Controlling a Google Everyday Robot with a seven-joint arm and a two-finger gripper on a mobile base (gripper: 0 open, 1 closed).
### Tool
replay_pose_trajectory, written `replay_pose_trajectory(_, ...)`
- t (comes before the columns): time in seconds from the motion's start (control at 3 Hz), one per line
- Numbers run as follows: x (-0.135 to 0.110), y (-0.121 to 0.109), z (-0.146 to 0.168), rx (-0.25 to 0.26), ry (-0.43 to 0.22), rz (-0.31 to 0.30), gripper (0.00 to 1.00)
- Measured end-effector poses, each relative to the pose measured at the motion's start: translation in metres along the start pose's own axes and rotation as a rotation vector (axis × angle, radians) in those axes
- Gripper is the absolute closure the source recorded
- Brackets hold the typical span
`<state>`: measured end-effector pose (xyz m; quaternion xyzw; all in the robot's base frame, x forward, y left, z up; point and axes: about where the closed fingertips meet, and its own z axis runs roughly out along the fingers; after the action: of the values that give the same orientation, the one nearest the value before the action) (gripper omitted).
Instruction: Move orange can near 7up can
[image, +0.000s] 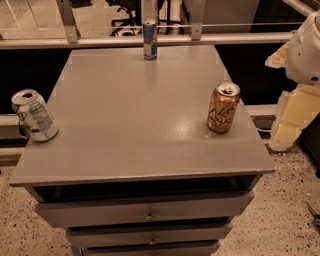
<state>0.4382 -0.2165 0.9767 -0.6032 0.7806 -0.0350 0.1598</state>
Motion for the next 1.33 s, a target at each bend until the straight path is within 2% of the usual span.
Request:
replay_pose_trajectory(0.33,0.000,0.000,0.000,0.000,0.000,0.000,0.00)
replay_pose_trajectory(0.67,0.007,-0.009,0.008,0.020,-0.026,0.027,0.00)
replay_pose_trajectory(1.0,0.024,-0.030,0.033,0.065,-0.131,0.098,0.00)
replay_pose_trajectory(1.33,0.032,-0.054,0.069,0.090,-0.308,0.172,0.00)
